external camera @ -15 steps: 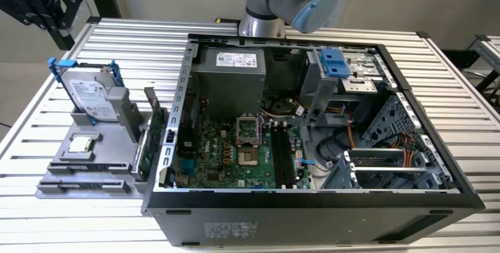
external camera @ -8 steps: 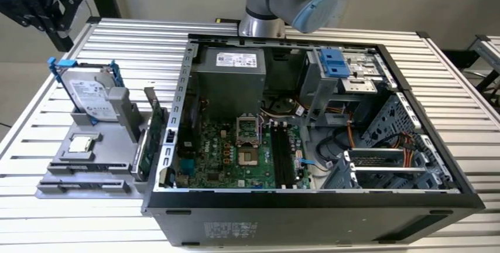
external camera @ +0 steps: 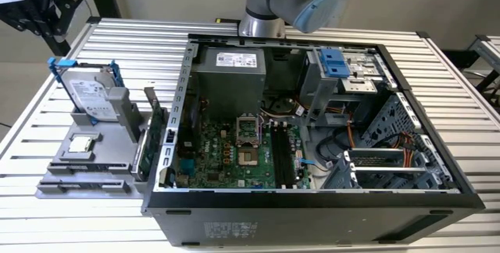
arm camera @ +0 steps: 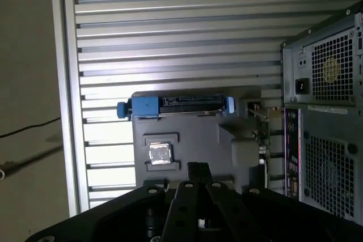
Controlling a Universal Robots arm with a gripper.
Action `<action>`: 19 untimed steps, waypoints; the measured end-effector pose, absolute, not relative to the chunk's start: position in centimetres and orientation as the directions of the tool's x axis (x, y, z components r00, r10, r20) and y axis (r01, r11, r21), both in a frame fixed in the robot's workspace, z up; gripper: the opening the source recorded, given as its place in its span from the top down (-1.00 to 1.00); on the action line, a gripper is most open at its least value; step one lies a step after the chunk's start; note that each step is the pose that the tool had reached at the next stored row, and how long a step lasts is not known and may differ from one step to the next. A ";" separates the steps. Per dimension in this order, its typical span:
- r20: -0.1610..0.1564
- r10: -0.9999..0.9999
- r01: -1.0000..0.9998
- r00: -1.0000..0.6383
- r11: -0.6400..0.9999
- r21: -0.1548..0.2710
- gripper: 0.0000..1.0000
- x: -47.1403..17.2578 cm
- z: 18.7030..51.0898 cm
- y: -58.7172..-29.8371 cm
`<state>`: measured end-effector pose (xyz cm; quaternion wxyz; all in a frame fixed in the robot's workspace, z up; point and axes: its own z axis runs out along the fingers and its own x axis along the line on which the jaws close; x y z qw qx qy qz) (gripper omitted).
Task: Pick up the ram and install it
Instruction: 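Reach for the ram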
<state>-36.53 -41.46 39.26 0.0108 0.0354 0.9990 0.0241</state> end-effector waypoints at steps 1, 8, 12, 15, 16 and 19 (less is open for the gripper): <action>-0.020 0.071 0.070 -0.997 0.996 0.049 1.00 -36.5 39.3 -41.6; -0.020 0.071 0.070 -0.997 0.996 0.049 1.00 -36.6 39.3 -42.5; -0.020 0.071 0.070 -0.997 0.996 0.049 1.00 -36.6 39.3 -43.1; -0.020 0.071 0.070 -0.997 0.996 0.049 1.00 -36.6 39.3 -43.4; -0.020 0.071 0.070 -0.997 0.996 0.049 1.00 -36.6 39.3 -43.6; -0.020 0.071 0.070 -0.997 0.996 0.049 1.00 -36.6 39.3 -43.9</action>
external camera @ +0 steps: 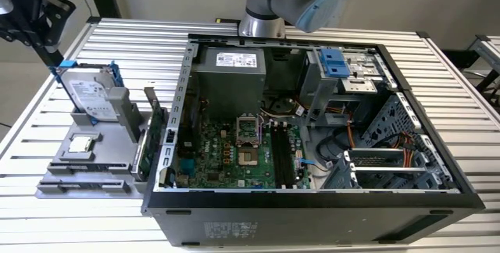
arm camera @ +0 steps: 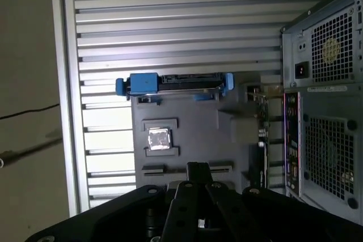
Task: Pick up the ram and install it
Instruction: 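Reach for the ram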
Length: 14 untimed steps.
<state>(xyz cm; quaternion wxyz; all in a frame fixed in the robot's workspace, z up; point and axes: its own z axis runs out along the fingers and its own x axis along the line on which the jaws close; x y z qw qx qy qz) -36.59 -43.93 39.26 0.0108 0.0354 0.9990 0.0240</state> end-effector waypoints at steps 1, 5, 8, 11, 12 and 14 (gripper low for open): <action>-0.020 0.071 0.070 -0.997 0.996 0.049 1.00 -36.6 39.3 -44.1; -0.020 0.071 0.070 -0.997 0.996 0.049 1.00 -36.6 39.3 -44.6; -0.020 0.071 0.070 -0.997 0.996 0.049 1.00 -36.6 39.3 -45.1; -0.020 0.071 0.070 -0.997 0.996 0.049 1.00 -36.6 39.3 -45.5; -0.020 0.071 0.070 -0.997 0.996 0.049 1.00 -36.6 39.3 -45.6; -0.020 0.071 0.070 -0.997 0.996 0.049 1.00 -36.6 39.3 -46.0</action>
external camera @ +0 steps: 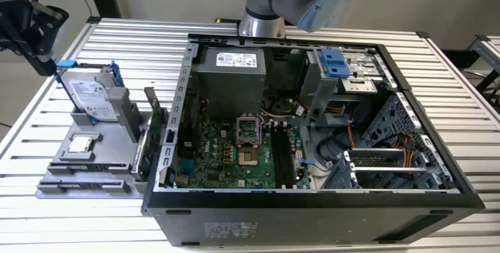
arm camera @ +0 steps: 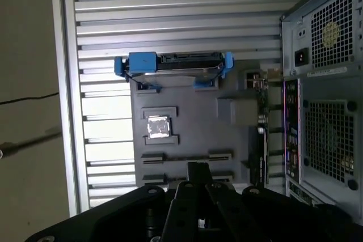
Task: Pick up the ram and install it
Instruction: 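Reach for the ram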
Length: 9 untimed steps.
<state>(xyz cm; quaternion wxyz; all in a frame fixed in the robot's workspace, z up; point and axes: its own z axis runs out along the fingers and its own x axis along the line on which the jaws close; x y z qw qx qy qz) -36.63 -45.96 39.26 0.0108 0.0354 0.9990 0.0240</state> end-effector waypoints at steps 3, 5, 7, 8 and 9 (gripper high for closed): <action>-0.020 0.071 0.070 -0.997 0.996 0.049 1.00 -36.6 39.3 -46.4; -0.020 0.071 0.070 -0.997 0.996 0.049 1.00 -36.6 39.3 -46.7; -0.020 0.071 0.070 -0.997 0.996 0.049 1.00 -36.7 39.3 -47.2; -0.020 0.071 0.070 -0.997 0.996 0.049 1.00 -36.7 39.3 -47.4; -0.020 0.071 0.070 -0.997 0.996 0.049 1.00 -36.7 39.3 -47.6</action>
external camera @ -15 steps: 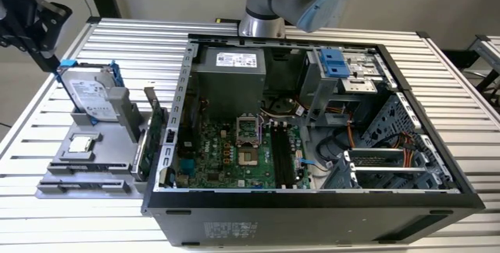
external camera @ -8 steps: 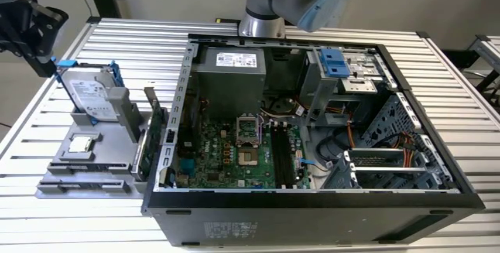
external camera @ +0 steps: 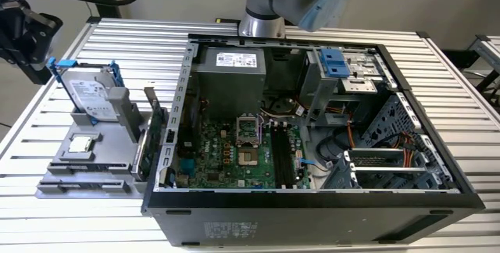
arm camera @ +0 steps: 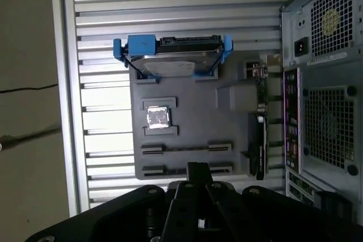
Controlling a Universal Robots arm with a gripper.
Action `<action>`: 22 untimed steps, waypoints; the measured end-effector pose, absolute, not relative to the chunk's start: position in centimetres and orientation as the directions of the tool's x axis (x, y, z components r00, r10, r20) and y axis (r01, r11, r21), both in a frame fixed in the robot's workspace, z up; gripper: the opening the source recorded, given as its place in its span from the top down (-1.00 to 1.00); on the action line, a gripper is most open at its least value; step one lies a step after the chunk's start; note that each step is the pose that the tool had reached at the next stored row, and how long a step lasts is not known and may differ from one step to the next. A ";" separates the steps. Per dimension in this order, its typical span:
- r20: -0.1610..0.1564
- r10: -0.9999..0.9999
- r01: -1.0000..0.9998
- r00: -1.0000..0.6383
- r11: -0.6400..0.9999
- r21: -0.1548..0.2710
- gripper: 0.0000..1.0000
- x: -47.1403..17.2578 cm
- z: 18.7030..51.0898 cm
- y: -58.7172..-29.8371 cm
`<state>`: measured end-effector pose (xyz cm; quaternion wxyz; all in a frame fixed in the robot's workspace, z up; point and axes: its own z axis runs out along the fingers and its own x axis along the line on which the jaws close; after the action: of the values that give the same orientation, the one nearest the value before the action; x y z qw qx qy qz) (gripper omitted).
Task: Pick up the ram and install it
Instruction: 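Reach for the ram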
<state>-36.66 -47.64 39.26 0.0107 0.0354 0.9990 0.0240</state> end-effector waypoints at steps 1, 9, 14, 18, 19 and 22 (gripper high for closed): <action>-0.020 0.071 0.070 -0.997 0.996 0.049 1.00 -36.7 39.3 -47.9; -0.020 0.071 0.070 -0.997 0.996 0.049 1.00 -36.7 39.3 -49.6; -0.020 0.071 0.070 -0.997 0.996 0.049 1.00 -36.7 39.3 -50.7; -0.020 0.071 0.070 -0.997 0.996 0.049 1.00 -36.7 39.3 -51.2; -0.020 0.071 0.070 -0.997 0.996 0.049 1.00 -36.7 39.3 -51.3; -0.020 0.071 0.070 -0.997 0.996 0.049 1.00 -36.7 39.3 -51.3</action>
<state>-36.71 -51.30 39.26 0.0108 0.0354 0.9990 0.0241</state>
